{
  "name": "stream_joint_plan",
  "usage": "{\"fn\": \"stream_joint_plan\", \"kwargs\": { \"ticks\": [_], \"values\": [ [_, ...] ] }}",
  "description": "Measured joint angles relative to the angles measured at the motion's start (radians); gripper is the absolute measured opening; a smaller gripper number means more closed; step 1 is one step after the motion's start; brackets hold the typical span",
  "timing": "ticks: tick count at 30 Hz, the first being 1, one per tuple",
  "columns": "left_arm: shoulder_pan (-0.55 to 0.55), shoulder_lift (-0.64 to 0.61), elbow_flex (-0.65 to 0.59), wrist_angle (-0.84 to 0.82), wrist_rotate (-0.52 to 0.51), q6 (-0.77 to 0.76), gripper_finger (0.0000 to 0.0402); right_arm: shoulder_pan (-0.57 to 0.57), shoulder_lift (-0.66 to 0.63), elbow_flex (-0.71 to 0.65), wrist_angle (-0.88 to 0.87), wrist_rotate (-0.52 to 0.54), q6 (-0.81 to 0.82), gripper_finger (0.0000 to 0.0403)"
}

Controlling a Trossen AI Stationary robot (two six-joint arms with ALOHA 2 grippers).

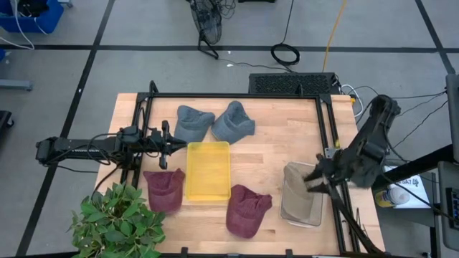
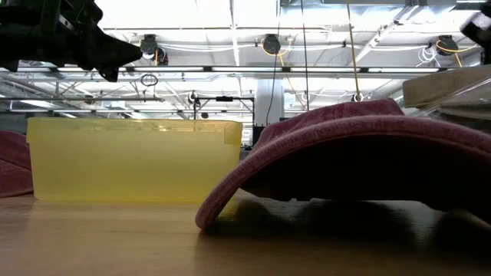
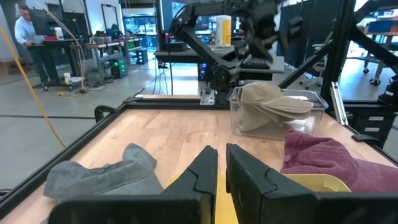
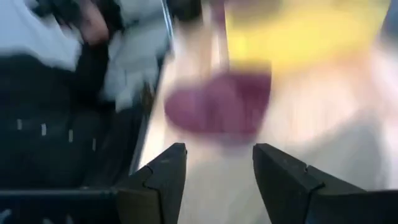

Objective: Pick & Place hat
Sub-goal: Put the left red cap into the yellow bin

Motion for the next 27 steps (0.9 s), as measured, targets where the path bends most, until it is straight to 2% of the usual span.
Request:
{"fn": "stream_joint_plan", "kwargs": {
  "ticks": [5, 8, 13, 16, 21, 25, 27],
  "values": [
    [0.0, 0.0, 0.0, 0.001, -0.005, 0.015, 0.0042, -0.064, -0.089, 0.001, 0.25, 0.132, -0.461, 0.0151],
    [0.0, 0.0, 0.0, 0.001, -0.005, 0.024, 0.0042, -0.088, -0.11, 0.002, 0.381, 0.174, -0.694, 0.0129],
    [0.0, 0.0, 0.0, -0.002, -0.005, 0.024, 0.0042, -0.111, -0.13, 0.002, 0.36, 0.192, -0.956, 0.0051],
    [0.0, 0.0, 0.0, -0.009, -0.005, 0.034, 0.0042, -0.123, -0.166, 0.002, 0.323, 0.244, -1.024, 0.0009],
    [0.0, 0.0, 0.0, 0.0, -0.006, 0.064, 0.0042, -0.16, -0.286, -0.004, 0.209, 0.264, -0.956, 0.0003],
    [0.0, 0.0, 0.0, 0.008, -0.011, 0.067, 0.0042, -0.17, -0.357, -0.067, 0.206, 0.275, -0.953, 0.0003],
    [0.0, 0.0, 0.0, 0.008, -0.03, 0.067, 0.0042, -0.174, -0.376, -0.1, 0.205, 0.323, -0.962, 0.0001]
  ]
}}
